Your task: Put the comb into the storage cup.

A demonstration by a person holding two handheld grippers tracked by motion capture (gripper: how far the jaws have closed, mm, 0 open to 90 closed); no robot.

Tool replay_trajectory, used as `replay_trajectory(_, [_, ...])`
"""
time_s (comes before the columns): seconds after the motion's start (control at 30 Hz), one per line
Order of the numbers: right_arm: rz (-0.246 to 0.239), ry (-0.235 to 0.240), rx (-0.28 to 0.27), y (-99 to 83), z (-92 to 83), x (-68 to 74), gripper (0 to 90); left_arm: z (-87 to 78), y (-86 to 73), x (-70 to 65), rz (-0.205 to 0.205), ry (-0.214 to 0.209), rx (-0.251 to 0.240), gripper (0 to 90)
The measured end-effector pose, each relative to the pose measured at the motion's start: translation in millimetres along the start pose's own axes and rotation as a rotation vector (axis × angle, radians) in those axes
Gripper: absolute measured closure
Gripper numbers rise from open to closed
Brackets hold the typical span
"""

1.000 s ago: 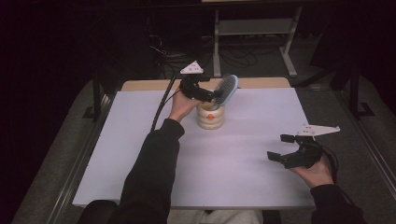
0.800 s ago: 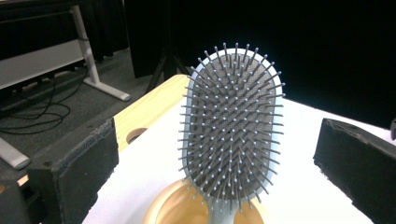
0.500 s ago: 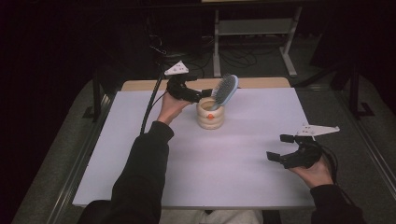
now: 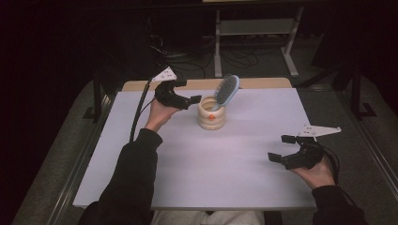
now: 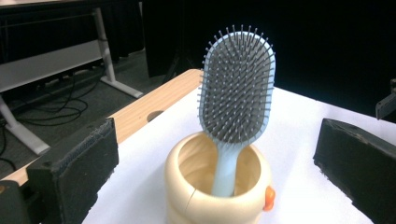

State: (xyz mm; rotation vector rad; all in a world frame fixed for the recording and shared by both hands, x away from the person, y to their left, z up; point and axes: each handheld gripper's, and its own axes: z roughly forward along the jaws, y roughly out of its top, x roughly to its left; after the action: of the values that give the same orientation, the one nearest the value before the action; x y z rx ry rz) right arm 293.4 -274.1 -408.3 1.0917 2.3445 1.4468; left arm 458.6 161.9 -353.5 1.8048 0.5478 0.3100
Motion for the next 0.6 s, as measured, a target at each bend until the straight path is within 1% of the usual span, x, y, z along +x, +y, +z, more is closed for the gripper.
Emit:
replay_trajectory(0.13, [-0.001,0.000,0.004,-0.1,0.6,-0.3,0.0,-8.3,-5.3,-0.1,-0.012,0.001,-0.002,0.0])
replay_trajectory(0.23, [-0.002,0.000,0.003,0.0,0.4,-0.9,0.0,-13.3,-8.6,-2.1,-0.009,0.005,0.005,0.0])
replay_trajectory(0.37, [-0.002,-0.001,0.005,0.1,0.5,-0.4,0.0,-21.6,-9.8,-4.9,0.006,0.005,0.008,0.0])
replay_trajectory(0.43, [-0.001,-0.002,0.008,0.1,0.7,-0.2,0.0,-25.2,-10.5,-6.3,0.006,0.007,0.007,0.0])
replay_trajectory(0.53, [-0.002,-0.003,0.007,0.1,0.6,-0.2,0.0,-32.3,-12.1,-8.3,0.022,0.019,0.007,0.0])
replay_trajectory(0.6, [-0.002,-0.003,0.006,0.1,0.4,-0.2,0.0,-36.5,-13.3,-8.6,0.024,0.022,0.012,0.0])
